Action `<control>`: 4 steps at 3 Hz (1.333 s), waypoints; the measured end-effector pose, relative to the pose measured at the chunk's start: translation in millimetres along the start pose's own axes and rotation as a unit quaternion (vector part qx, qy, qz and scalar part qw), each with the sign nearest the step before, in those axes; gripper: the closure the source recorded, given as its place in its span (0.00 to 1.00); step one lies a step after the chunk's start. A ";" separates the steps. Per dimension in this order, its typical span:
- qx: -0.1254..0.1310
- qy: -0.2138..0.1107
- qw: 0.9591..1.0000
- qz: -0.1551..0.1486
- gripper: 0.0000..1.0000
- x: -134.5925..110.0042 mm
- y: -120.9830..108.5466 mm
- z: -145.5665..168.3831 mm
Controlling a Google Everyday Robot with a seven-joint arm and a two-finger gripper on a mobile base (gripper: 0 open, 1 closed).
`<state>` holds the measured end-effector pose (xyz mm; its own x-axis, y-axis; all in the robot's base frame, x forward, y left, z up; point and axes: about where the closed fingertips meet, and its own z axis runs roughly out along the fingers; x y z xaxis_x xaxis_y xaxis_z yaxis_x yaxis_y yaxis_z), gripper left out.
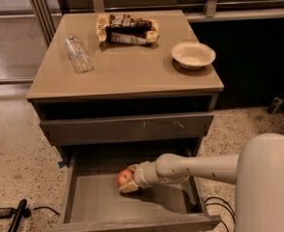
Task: Pick apple from middle drawer and place on counter
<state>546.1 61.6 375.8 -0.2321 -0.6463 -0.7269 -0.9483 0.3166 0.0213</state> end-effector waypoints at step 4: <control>0.027 -0.049 0.997 -0.048 1.00 -52.1 9.0 -123.1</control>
Offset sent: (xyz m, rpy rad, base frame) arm -0.0180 -0.0482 0.0859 0.0396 -0.0775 -0.0178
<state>523.0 12.7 498.4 -0.1171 -0.6053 -0.7873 -0.9516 0.2954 -0.0855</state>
